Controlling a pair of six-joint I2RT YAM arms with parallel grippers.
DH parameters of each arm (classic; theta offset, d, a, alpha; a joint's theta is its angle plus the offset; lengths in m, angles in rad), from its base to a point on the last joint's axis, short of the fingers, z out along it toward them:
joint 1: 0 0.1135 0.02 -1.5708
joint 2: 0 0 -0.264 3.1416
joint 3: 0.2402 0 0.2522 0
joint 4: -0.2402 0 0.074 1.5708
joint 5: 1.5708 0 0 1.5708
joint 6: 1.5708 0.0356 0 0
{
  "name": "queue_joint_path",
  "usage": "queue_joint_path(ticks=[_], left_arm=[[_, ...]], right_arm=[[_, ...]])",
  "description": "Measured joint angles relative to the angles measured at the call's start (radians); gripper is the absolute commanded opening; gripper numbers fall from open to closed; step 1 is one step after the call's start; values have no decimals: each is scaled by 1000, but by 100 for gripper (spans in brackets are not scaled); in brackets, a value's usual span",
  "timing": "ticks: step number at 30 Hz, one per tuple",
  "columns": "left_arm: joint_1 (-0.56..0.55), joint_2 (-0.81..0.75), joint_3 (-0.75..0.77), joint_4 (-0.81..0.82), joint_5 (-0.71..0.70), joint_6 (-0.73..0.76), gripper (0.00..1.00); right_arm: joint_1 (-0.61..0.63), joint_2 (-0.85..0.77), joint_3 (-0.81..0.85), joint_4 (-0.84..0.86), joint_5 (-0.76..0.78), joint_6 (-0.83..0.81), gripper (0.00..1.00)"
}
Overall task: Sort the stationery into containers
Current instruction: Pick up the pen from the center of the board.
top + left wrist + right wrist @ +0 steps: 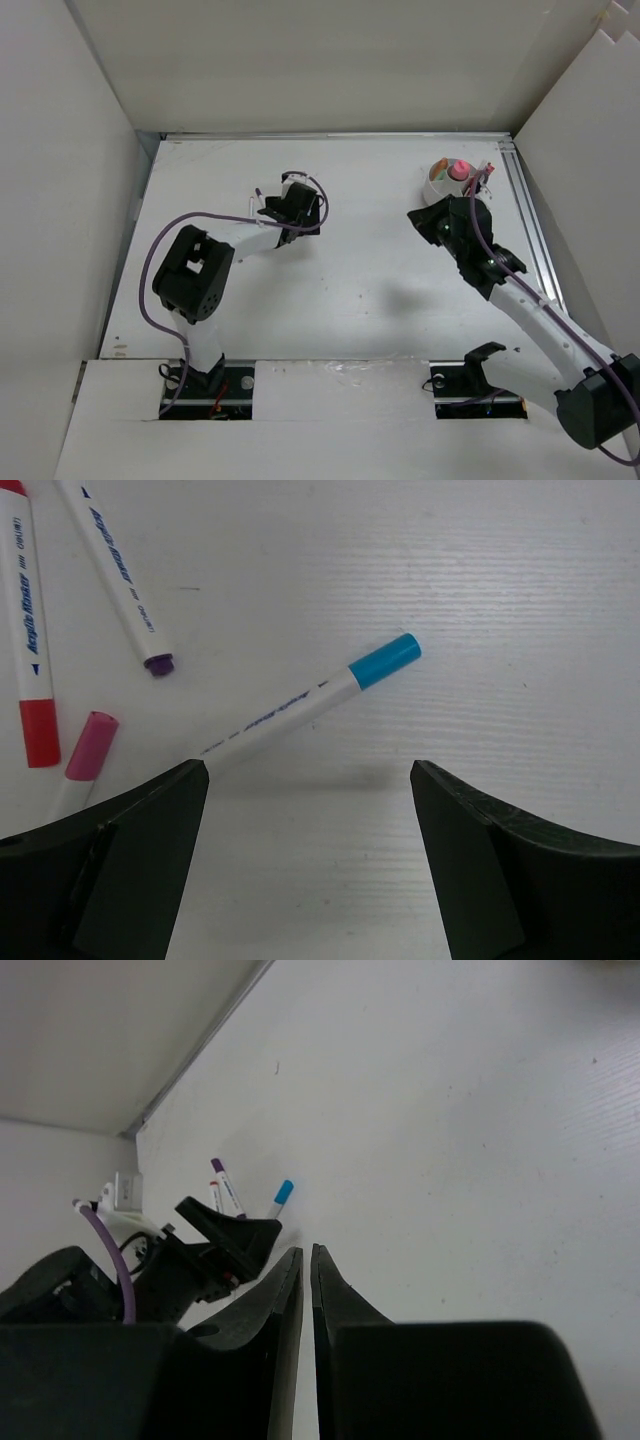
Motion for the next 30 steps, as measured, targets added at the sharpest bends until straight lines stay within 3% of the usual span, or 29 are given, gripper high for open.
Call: queue_joint_path(ticks=[9,18,24,30], left_arm=[[71,58,87,-23,26,51,80],[65,125,104,-44,86,75,69],[61,124,93,-29,108,74,48],[19,83,26,26,142,69,32]], right_arm=[[15,17,-10,5,-55,-6,14],[34,18,-10,5,-60,-6,14],[50,21,-10,6,-52,-6,15],[52,32,-10,11,-35,-8,35]])
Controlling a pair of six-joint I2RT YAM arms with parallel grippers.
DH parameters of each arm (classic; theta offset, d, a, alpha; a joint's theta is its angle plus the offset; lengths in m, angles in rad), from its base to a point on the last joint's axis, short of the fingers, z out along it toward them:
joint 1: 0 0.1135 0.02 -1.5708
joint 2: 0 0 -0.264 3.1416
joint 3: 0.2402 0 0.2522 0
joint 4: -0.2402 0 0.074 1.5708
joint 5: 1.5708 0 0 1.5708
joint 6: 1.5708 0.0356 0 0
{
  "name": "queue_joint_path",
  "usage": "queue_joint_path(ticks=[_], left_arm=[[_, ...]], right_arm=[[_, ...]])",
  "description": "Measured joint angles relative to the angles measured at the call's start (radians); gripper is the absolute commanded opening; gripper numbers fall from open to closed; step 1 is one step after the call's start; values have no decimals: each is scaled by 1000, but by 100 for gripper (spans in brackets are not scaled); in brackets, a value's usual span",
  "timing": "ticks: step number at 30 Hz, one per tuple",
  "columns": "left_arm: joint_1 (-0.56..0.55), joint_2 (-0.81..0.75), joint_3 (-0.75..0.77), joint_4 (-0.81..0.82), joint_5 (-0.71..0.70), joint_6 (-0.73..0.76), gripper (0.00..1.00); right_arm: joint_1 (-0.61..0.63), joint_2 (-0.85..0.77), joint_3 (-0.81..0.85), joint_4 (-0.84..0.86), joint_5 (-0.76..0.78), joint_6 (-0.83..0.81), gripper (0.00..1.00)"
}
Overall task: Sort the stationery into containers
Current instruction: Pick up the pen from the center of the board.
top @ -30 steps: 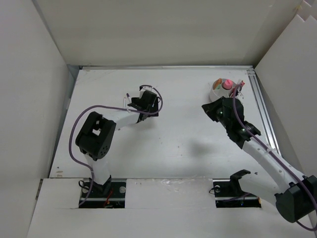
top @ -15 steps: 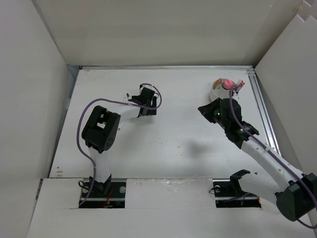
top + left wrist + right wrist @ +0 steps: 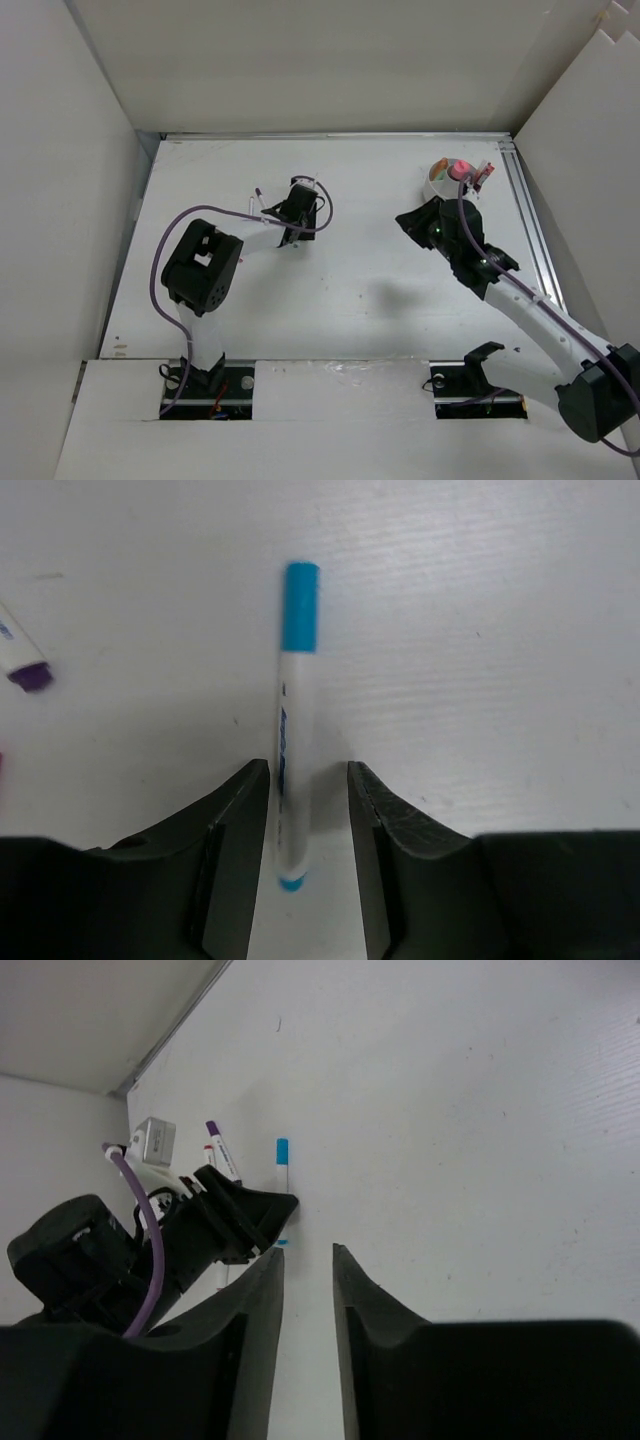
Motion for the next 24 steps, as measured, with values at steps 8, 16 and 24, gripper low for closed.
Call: queue_joint_path(ticks=[8,16,24], left_arm=[[-21,-74,-100,56,134,-16,46],[-21,-86,-122,74,155,-23,25],[-20,-106,-154,92,138,-26,3]], right_arm=[[0,64,0,1,5,-4,43],[9,106,5,1,2,-1,43],[20,176,28,23,-26,6,55]])
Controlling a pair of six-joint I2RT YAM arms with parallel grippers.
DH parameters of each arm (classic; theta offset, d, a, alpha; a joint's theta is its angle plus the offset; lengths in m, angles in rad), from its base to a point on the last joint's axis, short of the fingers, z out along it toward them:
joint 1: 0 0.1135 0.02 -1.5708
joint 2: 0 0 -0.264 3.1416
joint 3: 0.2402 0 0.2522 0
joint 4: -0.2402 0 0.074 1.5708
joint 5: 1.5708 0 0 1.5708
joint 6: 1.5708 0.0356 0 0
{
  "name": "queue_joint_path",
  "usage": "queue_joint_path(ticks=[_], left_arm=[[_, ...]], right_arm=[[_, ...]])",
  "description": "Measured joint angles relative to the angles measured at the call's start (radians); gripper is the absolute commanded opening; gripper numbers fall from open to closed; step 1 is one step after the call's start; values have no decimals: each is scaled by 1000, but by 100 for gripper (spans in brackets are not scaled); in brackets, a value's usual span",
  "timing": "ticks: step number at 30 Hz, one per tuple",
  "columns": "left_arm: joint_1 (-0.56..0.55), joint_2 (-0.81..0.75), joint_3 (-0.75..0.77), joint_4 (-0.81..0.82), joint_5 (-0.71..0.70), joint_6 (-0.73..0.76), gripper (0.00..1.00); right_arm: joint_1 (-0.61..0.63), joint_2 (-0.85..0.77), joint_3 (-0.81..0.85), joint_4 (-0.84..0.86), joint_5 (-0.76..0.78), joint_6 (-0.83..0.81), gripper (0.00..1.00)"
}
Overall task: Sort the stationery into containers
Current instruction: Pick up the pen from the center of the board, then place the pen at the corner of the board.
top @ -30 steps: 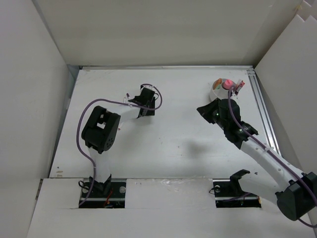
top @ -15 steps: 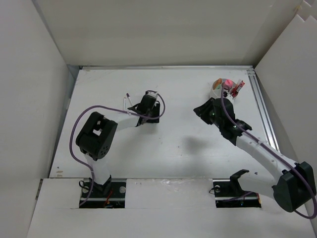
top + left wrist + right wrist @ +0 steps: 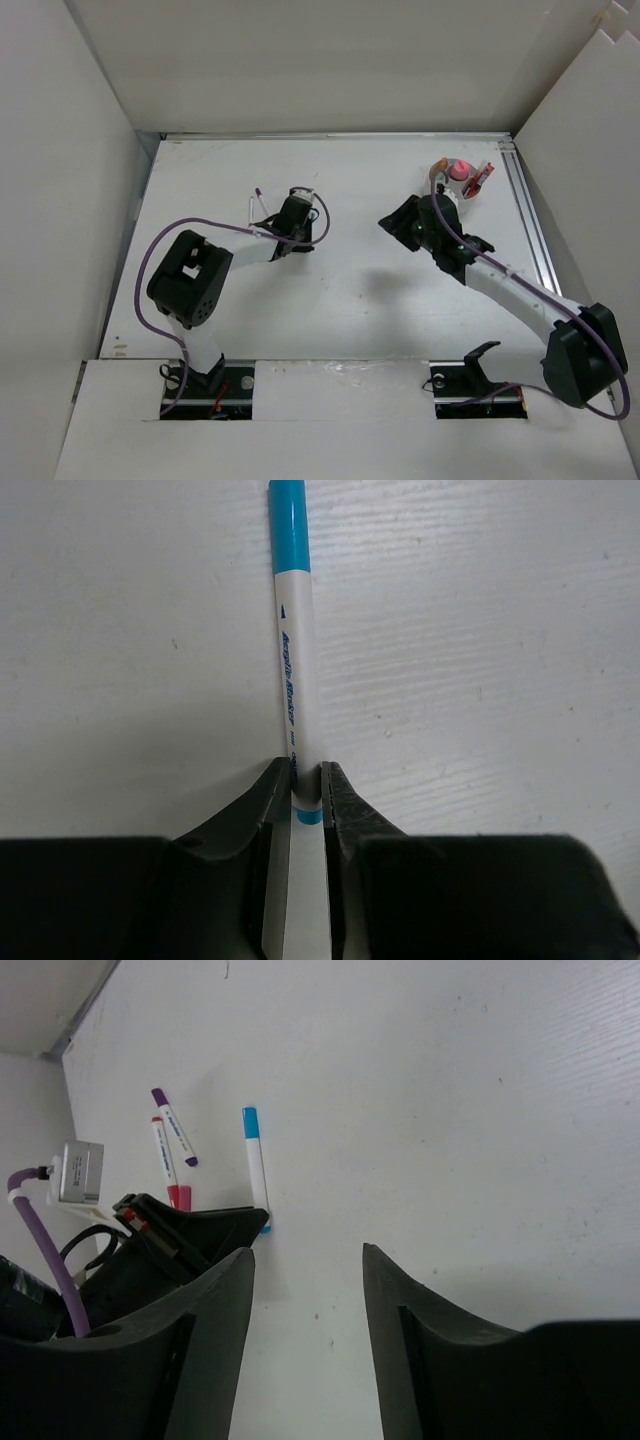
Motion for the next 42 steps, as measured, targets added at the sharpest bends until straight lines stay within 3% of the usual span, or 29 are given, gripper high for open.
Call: queue_joint_path(ticks=[7,15,24,32,33,35,36,41,42], left_arm=[[-3,-137,-119,5,27,0,0],[-19,-332,-229,155,205,-11,0],[-19,-312,-256,298,436,-45,0],[-19,-307,-259,344,531,-53,0],[-19,-307,-259,348,537,-55,1],[-19,-307,-259,354,545,-56,3],[-19,-307,-259,356,547,-56,4],[-20,-306,-261,372,554,-60,42],[-20,-306,-261,378,552,-63,58]], right_arm=[[0,126,44,31,-105,-9,60],[-8,225,89,118,-317,-15,79],[0,342,159,171,-431,-18,75],[0,434,214,195,-445,-14,51],[0,445,216,196,-446,-13,40],[0,459,216,195,-451,-11,30],[0,463,216,194,-452,-11,17],[0,465,222,203,-454,1,4],[-2,465,222,201,-451,1,4]])
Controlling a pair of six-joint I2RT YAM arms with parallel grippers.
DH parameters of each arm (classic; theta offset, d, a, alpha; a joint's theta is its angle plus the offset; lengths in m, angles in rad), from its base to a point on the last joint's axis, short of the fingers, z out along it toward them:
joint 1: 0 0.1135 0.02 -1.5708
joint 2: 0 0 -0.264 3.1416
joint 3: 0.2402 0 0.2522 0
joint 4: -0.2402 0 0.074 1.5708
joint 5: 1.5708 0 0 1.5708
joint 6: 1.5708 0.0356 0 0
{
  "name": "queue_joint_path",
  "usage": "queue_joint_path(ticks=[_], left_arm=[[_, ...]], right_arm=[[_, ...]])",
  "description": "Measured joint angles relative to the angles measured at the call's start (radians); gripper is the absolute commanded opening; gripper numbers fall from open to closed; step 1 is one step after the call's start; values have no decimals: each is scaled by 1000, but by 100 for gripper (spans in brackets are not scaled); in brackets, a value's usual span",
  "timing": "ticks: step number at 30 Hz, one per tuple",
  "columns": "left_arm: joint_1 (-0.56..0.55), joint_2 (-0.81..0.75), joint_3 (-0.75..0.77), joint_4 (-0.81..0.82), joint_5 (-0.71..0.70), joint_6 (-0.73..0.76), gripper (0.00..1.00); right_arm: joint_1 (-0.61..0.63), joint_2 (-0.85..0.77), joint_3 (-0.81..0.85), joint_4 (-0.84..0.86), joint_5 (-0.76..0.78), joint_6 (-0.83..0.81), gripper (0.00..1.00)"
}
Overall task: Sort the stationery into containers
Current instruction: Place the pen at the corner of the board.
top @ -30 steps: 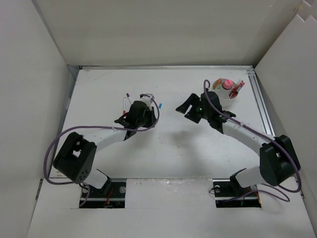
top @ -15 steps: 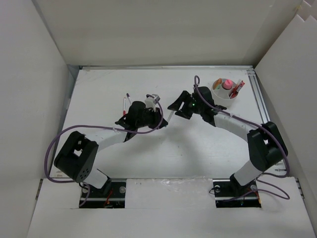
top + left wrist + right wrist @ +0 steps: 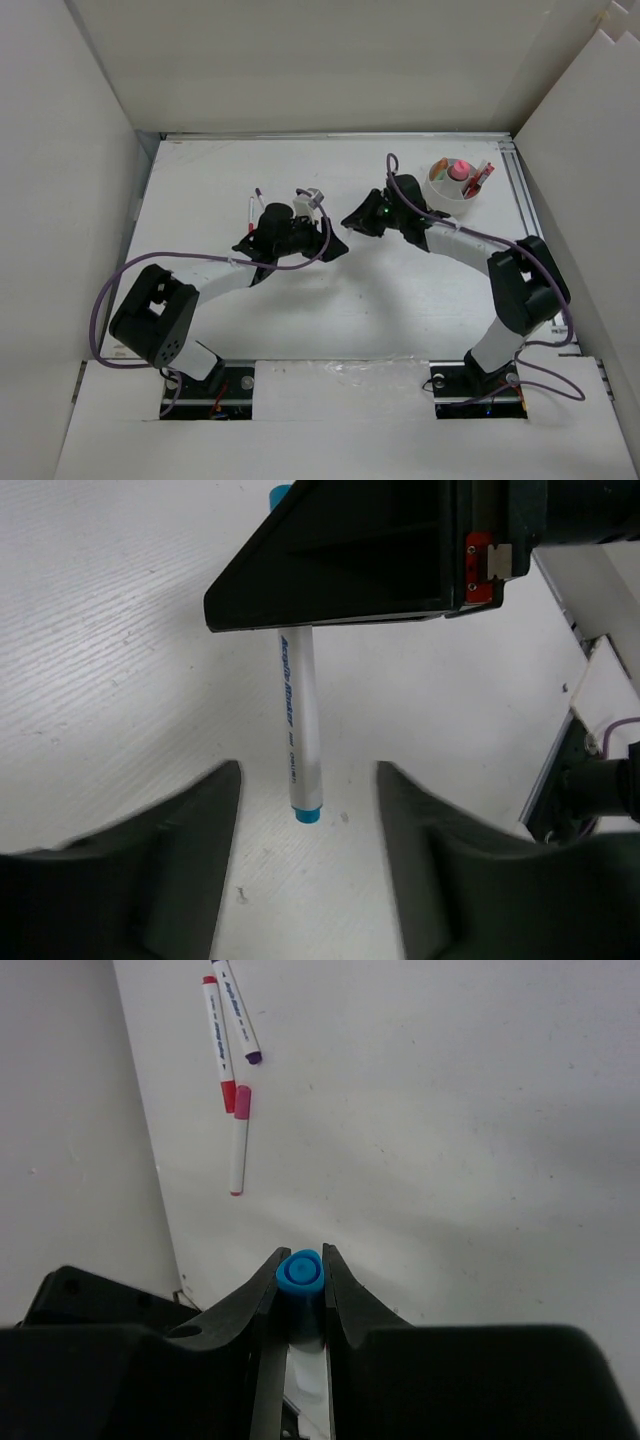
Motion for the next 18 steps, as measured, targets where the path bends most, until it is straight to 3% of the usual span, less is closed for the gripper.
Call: queue_joint_path(ticks=[2,4,9,14,15,18], left_arm=[[0,0,0,7,-6,-2,73],[0,-1,0,13,-18,-8,80],[0,-48,-33,41,-76,-14,83],[0,-99,-61,61,-129,-16,84],[0,-104,-64,61,-137,-16,99],[0,-112,-65,55,-154,-19,99]], right_arm=[[-6,-3,0,0,11,0,3],[-23,-15,0,-8,27,0,3],[-143,-80,24,-82,135,-3,2],[-285,-202,68,-148,481,-4,2],[-307,-219,78,-151,557,-3,2],[-364,-234,113,-160,737,0,1]])
